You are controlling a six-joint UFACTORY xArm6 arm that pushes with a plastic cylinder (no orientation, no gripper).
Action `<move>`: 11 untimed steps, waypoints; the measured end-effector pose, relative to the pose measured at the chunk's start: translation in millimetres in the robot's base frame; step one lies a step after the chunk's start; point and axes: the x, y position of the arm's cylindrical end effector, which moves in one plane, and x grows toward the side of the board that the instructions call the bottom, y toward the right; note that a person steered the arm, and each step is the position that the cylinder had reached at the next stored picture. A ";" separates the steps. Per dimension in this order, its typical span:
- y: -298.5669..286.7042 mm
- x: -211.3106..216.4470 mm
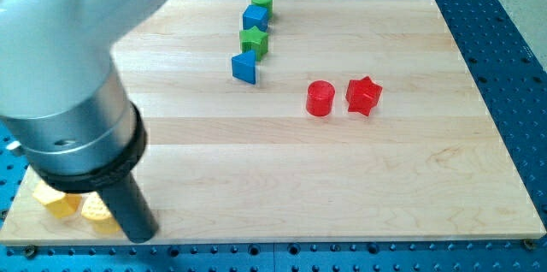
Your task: Put your hand to the right of the red star
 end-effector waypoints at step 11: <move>314.0 -139.0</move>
